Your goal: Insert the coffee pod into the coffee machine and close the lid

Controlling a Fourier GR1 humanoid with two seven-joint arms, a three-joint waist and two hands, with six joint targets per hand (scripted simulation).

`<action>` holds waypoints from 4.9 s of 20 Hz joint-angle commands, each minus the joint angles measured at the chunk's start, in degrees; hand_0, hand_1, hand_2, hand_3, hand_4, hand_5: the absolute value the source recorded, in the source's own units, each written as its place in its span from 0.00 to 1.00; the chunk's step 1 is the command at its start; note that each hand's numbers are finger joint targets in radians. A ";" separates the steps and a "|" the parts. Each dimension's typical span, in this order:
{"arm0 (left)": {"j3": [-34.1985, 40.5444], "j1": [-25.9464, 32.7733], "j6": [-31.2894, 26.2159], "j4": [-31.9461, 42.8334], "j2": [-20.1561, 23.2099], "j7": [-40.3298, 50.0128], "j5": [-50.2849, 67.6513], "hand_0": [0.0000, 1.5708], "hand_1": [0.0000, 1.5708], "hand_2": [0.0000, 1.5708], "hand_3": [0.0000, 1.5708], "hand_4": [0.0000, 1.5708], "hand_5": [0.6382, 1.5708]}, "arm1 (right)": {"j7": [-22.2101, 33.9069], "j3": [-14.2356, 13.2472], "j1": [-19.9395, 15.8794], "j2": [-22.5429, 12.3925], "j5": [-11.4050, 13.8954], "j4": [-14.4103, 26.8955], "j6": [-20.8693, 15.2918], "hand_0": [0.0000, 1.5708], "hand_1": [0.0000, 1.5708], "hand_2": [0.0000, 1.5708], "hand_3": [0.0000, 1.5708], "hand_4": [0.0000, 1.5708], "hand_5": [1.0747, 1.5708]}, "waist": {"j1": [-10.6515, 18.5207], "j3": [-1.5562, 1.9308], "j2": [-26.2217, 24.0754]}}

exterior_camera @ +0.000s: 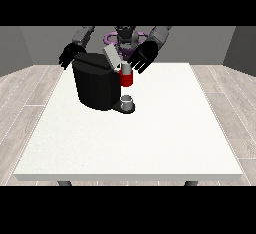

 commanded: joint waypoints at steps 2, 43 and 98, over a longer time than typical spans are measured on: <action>-0.87 -1.97 0.41 -0.84 -1.85 0.91 -0.87 0.77 0.77 0.81 0.76 0.32 1.00 | -1.72 -0.99 -1.64 0.62 0.15 1.75 -1.33 0.00 0.00 0.00 0.00 0.33 1.00 | 1.03 0.02 1.02; -5.16 -0.60 -4.79 0.13 -0.64 -2.11 -7.05 0.00 0.00 0.00 0.00 0.00 1.00 | -4.54 -2.29 0.22 0.33 0.13 3.57 -2.08 0.00 0.00 0.00 0.00 0.30 1.00 | 3.31 0.03 0.45; 11.86 42.02 -10.43 -18.44 -23.87 -4.63 28.22 0.00 0.00 0.00 0.00 0.13 1.00 | 5.48 -1.29 5.50 -8.87 -3.27 -4.93 10.46 0.00 0.00 0.00 0.00 0.00 1.00 | 24.17 -0.01 -25.62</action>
